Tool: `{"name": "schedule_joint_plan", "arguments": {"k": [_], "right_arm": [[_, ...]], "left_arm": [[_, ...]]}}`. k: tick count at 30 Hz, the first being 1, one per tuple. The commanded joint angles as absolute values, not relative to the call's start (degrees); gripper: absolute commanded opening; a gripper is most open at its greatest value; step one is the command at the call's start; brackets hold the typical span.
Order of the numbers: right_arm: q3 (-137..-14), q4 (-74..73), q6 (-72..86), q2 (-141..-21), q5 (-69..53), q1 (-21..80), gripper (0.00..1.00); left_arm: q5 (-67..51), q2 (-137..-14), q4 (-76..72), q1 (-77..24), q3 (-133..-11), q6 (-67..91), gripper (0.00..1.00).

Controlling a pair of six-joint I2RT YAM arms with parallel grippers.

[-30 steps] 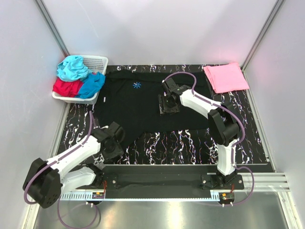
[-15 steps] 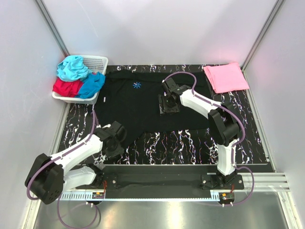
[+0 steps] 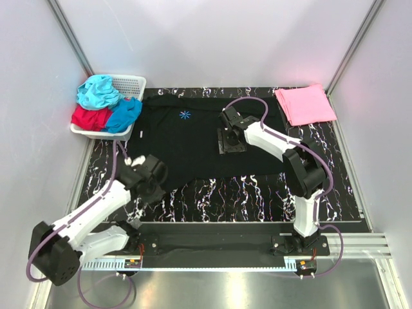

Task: Fold and stack the t-shirts
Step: Flatten the tshirt out

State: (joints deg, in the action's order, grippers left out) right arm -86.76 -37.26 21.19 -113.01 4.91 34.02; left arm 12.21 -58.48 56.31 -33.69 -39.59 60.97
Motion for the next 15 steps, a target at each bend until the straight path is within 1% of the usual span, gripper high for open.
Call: {"name": "schedule_joint_plan", "arguments": {"k": [1,5,8,11,15], "right_arm": [[-85.78,-36.56,22.85,-108.37,11.86,34.54,0.64],[-85.34,-37.18,24.52,-108.11,14.23,34.54,0.65],[-85.08,-38.49,26.19,-107.32,18.44,34.45,0.66],[-83.24,-39.46,29.78,-105.3,23.45,34.28,0.67],[-78.85,-39.46,33.65,-102.84,25.31,33.31,0.68]], "left_arm": [[16.96,-55.55,59.06,-33.93,-49.45,59.86,0.0],[18.72,-57.56,60.38,-33.93,-54.91,57.75,0.0],[18.98,-58.97,60.38,-33.93,-56.86,56.78,0.0],[19.94,-59.5,59.86,-33.93,-58.97,55.73,0.0],[22.23,-60.2,58.89,-33.93,-62.75,54.06,0.0]]}}
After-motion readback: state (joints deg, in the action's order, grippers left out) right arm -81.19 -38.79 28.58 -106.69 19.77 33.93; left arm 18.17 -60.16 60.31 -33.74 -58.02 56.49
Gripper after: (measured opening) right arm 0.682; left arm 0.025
